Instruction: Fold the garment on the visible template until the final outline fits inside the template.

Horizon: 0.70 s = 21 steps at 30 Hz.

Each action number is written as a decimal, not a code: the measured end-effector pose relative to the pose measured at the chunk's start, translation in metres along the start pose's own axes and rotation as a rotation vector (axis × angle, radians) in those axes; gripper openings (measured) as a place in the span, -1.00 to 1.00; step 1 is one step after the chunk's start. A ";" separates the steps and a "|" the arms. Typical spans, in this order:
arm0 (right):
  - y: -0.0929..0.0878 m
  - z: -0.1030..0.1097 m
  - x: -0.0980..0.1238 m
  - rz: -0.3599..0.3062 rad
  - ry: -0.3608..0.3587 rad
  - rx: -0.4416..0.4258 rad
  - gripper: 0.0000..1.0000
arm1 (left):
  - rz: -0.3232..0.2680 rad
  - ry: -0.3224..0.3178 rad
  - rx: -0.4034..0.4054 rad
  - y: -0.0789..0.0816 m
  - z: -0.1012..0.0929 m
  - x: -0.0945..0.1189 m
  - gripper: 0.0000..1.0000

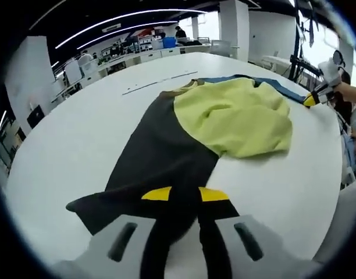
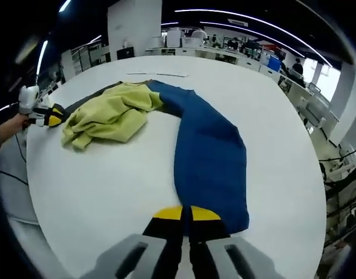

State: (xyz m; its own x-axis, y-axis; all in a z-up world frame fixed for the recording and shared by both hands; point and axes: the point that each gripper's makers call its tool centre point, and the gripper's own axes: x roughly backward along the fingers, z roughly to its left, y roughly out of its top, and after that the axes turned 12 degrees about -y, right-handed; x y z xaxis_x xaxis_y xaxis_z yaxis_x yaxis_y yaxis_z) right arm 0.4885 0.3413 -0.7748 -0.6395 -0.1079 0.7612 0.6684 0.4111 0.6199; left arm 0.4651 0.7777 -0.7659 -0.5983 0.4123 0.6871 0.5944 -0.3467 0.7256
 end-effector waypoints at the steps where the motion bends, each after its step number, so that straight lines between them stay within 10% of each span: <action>1: 0.000 0.000 0.000 0.001 0.001 0.001 -1.00 | 0.001 -0.002 0.001 0.000 -0.001 0.000 -0.76; 21: 0.056 0.006 0.046 -0.075 0.058 0.013 -1.00 | 0.006 -0.053 0.082 0.001 -0.010 -0.008 -0.70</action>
State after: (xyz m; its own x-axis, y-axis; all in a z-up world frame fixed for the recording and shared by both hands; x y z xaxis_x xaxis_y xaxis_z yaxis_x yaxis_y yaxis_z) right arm 0.4943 0.3643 -0.7066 -0.6647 -0.1906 0.7224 0.6139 0.4117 0.6735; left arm 0.4650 0.7659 -0.7705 -0.5665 0.4550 0.6871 0.6414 -0.2801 0.7143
